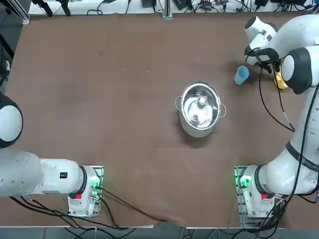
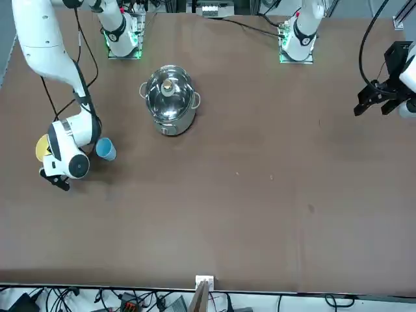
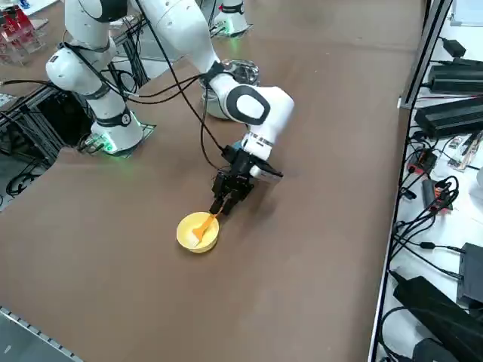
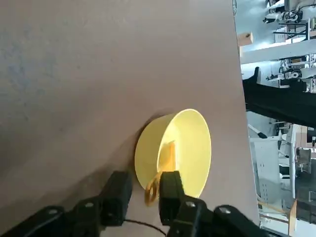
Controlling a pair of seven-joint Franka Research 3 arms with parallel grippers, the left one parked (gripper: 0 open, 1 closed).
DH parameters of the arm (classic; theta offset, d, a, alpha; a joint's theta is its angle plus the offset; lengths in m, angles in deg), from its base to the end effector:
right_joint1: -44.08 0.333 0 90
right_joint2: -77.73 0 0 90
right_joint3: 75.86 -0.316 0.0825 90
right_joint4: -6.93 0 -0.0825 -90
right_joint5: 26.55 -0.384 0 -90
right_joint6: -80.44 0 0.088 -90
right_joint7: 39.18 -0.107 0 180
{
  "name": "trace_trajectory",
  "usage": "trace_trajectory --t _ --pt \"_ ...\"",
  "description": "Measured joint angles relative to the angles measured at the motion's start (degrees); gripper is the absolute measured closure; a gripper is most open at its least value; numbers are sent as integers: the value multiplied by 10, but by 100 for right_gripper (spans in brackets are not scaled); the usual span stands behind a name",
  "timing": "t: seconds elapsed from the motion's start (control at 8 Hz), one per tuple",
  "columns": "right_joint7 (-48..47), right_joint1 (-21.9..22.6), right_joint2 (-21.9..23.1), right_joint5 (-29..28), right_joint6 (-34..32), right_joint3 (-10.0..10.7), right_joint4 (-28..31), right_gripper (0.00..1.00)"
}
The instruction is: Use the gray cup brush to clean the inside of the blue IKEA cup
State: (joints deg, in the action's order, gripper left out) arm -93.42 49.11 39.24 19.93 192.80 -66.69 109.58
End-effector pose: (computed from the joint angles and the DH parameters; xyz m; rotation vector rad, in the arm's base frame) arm 0.6061 -0.0872 0.1677 2.1871 -0.5394 -0.1363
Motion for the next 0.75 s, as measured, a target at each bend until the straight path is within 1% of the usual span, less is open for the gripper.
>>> trace_trajectory --t 0.12,0.25,0.38,0.62,0.75 --pt "0 0 0 0 -1 0 0 67" --pt "-1 0 0 1 -2 0 0 79" --pt "-1 0 0 3 -8 0 -1 82" --pt "-1 0 1 9 -29 1 -4 96" --pt "-1 0 2 9 -36 1 -7 96"
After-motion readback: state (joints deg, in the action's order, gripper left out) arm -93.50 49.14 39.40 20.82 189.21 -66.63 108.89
